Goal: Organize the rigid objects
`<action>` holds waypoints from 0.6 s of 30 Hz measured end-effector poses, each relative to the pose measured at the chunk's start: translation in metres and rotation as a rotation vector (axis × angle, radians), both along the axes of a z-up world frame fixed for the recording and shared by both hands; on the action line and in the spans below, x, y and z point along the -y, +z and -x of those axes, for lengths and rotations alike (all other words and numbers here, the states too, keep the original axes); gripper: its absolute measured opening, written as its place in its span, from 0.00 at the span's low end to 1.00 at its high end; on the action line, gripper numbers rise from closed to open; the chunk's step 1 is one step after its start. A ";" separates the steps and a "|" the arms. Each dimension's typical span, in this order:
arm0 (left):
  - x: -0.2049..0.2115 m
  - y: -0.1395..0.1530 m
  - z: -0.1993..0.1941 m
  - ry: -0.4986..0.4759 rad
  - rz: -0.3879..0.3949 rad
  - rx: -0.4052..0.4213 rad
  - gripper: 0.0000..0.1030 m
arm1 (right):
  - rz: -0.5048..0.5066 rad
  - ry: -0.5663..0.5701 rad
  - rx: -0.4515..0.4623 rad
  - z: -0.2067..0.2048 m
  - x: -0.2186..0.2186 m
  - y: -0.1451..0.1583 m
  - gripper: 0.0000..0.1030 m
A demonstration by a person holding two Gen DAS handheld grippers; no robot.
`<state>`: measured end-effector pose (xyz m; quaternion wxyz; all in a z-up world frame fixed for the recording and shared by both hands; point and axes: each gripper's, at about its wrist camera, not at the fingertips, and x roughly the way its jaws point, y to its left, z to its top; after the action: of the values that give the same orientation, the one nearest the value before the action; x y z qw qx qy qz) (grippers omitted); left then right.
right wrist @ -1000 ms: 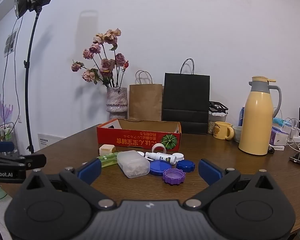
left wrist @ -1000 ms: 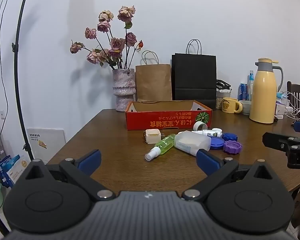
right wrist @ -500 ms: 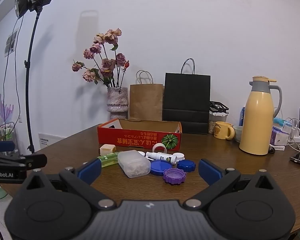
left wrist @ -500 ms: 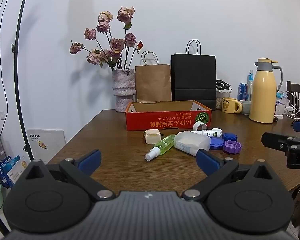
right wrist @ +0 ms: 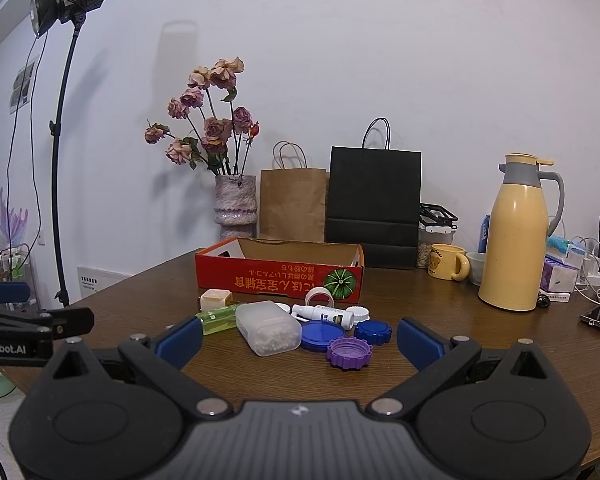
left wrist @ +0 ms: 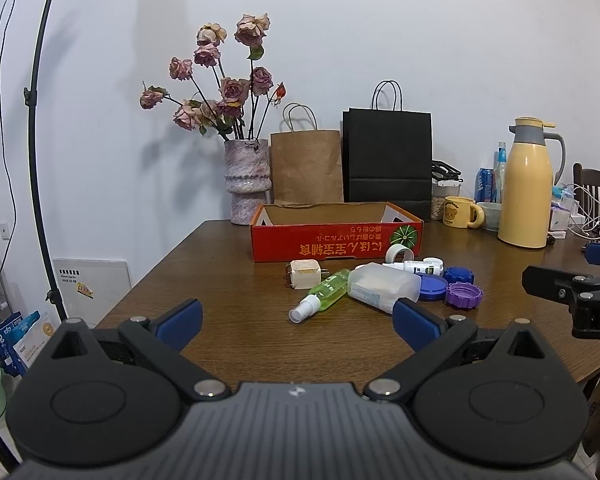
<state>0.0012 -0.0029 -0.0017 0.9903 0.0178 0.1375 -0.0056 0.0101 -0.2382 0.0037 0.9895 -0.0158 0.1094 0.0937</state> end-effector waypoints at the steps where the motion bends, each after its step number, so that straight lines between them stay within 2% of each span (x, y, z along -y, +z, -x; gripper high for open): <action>1: 0.000 0.000 0.000 0.000 -0.001 0.000 1.00 | 0.000 0.000 0.000 0.000 0.000 0.000 1.00; 18: -0.003 0.007 0.003 -0.006 0.005 0.003 1.00 | 0.004 0.000 0.000 0.002 -0.001 0.001 1.00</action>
<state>-0.0019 -0.0002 0.0049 0.9905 0.0158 0.1361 -0.0091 0.0079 -0.2374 0.0050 0.9894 -0.0178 0.1093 0.0935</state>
